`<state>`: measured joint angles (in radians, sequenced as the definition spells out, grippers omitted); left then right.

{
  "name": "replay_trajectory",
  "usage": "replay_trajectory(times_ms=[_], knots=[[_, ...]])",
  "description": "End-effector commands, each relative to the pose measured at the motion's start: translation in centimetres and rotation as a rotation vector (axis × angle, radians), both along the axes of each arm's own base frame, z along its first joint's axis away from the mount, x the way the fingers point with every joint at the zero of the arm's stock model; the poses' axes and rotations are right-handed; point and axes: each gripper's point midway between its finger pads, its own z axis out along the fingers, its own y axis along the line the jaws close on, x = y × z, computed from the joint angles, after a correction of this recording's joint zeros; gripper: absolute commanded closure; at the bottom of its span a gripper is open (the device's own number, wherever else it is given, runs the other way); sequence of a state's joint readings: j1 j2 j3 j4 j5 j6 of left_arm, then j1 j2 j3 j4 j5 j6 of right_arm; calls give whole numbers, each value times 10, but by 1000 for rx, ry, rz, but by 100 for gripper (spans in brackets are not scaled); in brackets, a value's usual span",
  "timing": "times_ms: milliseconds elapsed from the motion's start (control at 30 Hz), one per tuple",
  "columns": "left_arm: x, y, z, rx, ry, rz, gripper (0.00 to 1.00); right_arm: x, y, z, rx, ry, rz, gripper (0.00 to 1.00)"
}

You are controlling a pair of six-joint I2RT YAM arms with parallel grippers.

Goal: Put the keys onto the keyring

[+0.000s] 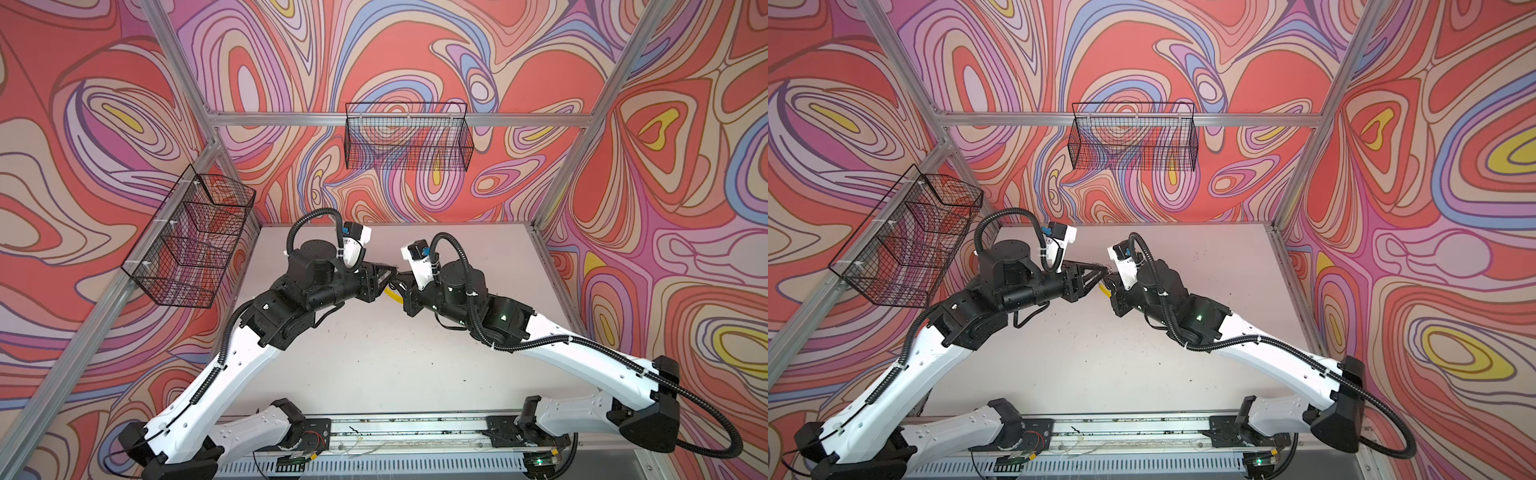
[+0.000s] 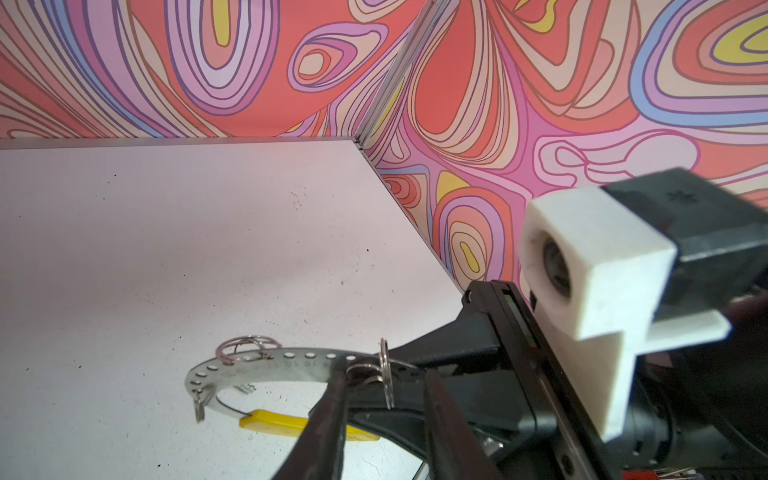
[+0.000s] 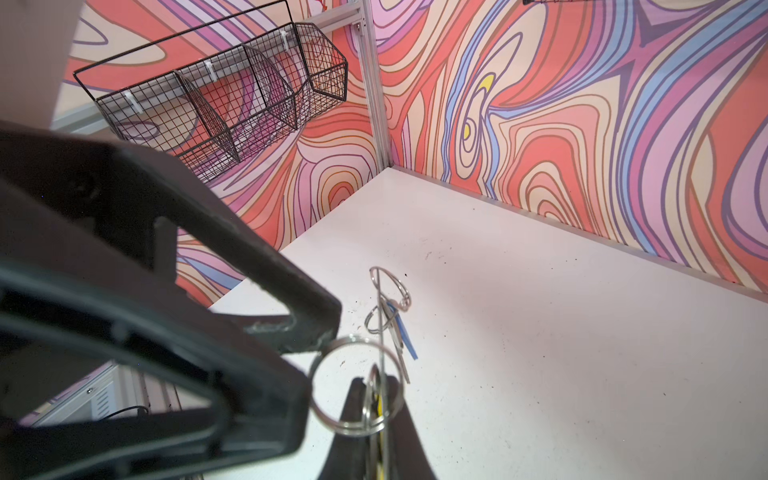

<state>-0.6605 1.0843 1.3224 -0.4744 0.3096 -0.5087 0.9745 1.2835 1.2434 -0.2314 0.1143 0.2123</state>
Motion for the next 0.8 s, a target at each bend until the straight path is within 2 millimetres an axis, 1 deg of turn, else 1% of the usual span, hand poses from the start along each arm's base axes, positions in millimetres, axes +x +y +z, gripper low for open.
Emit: replay_trajectory(times_ms=[0,33,167,267,333,467,500,633,733,767], knots=[[-2,-3,2,-4,-4,-17,65,0,1,14,40,-17,3,100],[-2,-4,3,-9,-5,-22,66,0,1,14,41,-19,5,100],[0,-8,6,-20,-5,-33,79,0,0,12,39,-17,3,100],[1,-11,5,-10,2,-42,81,0,0,13,41,-18,2,100],[3,-9,6,-6,-1,-31,86,-1,0,13,39,-20,3,100],[5,-4,7,2,3,0,99,1,-2,9,30,-27,-7,100],[4,-3,7,7,5,4,100,1,-3,9,22,-32,-9,100],[-2,1,9,61,25,-14,100,5,-12,2,-48,-79,-40,100],[-11,5,5,170,73,-68,100,10,-21,-6,-115,-106,-77,100],[-13,7,0,215,106,-88,100,10,-23,-8,-135,-110,-78,100]])
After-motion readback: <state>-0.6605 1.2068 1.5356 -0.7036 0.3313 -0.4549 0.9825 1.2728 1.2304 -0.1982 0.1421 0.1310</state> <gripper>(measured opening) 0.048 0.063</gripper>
